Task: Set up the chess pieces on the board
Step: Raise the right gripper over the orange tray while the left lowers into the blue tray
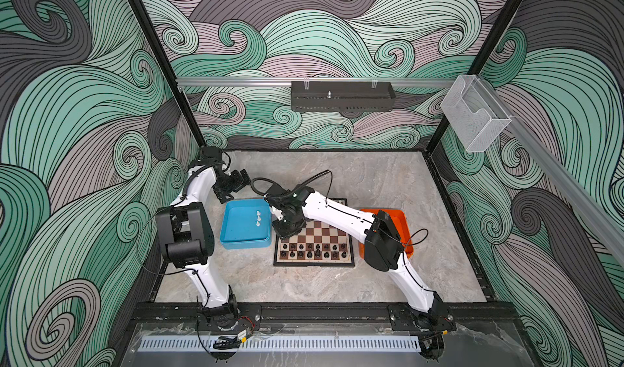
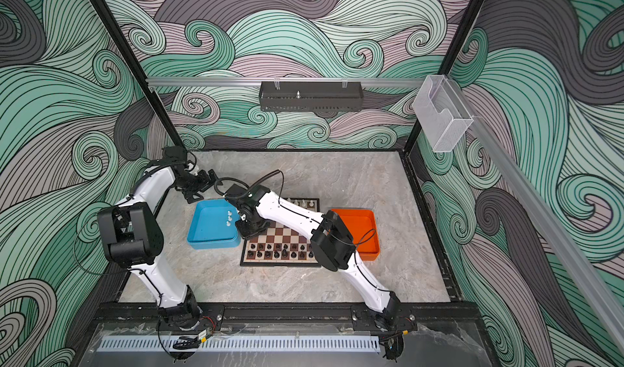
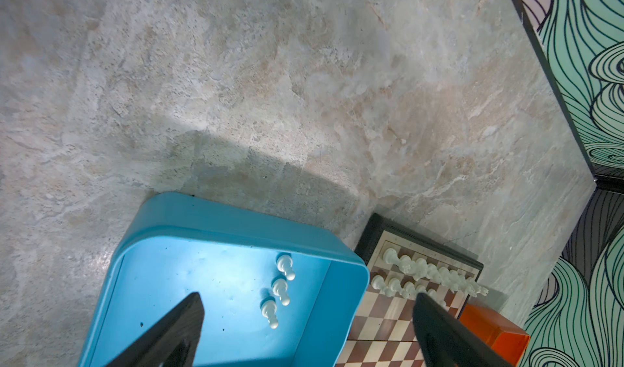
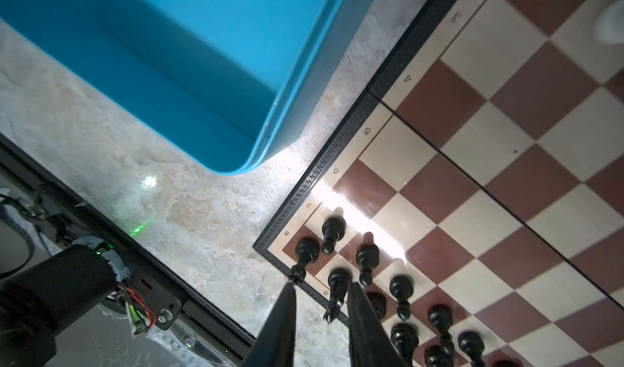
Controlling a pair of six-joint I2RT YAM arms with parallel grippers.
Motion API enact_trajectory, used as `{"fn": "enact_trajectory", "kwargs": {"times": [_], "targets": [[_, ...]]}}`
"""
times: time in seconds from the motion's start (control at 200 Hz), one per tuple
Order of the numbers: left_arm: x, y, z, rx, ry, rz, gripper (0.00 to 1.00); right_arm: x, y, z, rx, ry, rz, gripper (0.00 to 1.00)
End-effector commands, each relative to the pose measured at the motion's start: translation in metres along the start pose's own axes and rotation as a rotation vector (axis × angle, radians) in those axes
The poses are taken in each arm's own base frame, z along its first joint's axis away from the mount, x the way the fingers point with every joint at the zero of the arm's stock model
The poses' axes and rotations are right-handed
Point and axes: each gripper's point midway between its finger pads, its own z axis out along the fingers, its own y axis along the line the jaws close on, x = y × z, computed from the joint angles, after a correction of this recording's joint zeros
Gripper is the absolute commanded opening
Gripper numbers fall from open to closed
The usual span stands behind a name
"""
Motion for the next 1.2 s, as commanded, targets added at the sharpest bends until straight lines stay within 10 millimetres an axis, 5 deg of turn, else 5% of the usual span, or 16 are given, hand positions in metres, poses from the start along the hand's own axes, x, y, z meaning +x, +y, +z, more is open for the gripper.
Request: {"fn": "enact_trajectory", "kwargs": {"times": [0.0,0.215,0.47,0.856,1.196], "targets": [[0.000,0.002,-0.003,-0.036,-0.019,0.004,0.99,-0.006,-0.008,-0.047,0.013,-0.081,-0.010,0.31],[0.019,0.005,-0.008,-0.110,-0.020,0.029,0.99,-0.001,-0.047,-0.089,0.063,-0.145,0.035,0.44],[0.052,0.018,-0.021,-0.171,-0.002,0.071,0.99,0.017,-0.119,-0.114,0.135,-0.196,0.163,0.93],[0.117,0.029,-0.007,-0.226,0.120,0.177,0.92,0.065,-0.218,-0.129,0.203,-0.228,0.386,0.99],[0.127,0.026,0.025,-0.268,0.187,0.208,0.72,0.094,-0.242,-0.113,0.185,-0.188,0.461,0.99]]}}
